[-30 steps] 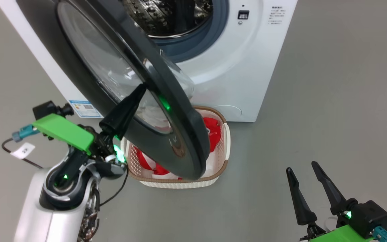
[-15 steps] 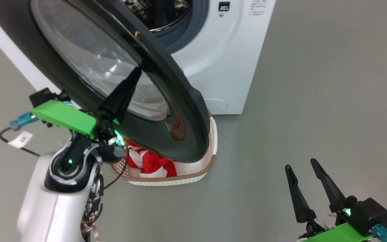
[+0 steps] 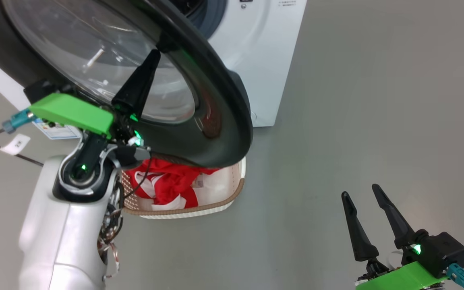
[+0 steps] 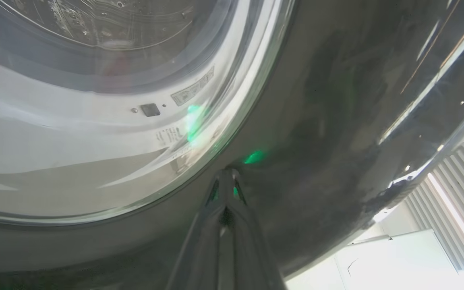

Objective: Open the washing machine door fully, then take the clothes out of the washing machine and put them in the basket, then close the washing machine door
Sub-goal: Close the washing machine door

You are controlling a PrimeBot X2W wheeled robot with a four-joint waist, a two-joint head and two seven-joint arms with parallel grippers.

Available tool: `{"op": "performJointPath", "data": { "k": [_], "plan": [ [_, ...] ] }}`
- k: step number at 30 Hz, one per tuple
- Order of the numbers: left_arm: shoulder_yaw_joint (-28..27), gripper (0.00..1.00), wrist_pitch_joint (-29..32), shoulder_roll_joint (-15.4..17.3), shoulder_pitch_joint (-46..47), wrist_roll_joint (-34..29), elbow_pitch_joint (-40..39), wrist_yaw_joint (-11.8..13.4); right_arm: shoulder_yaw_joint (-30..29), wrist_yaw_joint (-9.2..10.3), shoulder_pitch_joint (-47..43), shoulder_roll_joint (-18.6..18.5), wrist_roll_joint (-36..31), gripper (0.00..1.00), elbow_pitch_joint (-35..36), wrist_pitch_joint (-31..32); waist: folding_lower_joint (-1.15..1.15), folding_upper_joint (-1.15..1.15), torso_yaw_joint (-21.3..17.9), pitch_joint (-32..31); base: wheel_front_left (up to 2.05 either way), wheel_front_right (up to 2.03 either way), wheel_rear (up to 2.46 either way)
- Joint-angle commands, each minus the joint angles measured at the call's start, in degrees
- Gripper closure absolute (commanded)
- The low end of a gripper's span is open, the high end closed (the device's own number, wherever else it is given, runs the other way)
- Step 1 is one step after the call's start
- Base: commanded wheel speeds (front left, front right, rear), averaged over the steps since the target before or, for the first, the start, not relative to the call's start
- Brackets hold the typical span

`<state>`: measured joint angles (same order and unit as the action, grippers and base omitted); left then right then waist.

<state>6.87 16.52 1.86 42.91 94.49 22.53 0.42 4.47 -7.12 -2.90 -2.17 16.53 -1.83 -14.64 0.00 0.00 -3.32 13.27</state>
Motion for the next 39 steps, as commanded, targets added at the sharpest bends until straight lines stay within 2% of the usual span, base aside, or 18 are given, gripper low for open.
{"op": "performJointPath", "data": {
  "k": [1, 18, 39],
  "plan": [
    [-0.92, 1.0, -0.2, 1.02, 2.51, -0.27, -0.8, -0.85, 1.29, -0.36, 1.67, -0.71, -0.08, 0.0, 1.33, -0.36, 0.0, 0.0, -0.55, 0.67, 0.0, 0.0, 0.0],
    [-1.62, 1.0, -1.95, 1.07, 11.32, 2.1, 8.34, -4.04, 1.54, -0.36, 2.91, -0.71, -0.23, 0.0, 1.64, -0.36, 0.0, 0.0, -4.22, 3.47, 0.0, 0.0, 0.0],
    [-2.02, 1.0, -2.46, 1.19, 20.67, 1.28, 15.7, -6.82, 2.02, -0.36, 5.63, -0.71, -0.16, 0.0, 2.35, -0.36, 0.0, 0.0, -6.12, 9.06, 0.0, 0.0, 0.0]
  ]
}}
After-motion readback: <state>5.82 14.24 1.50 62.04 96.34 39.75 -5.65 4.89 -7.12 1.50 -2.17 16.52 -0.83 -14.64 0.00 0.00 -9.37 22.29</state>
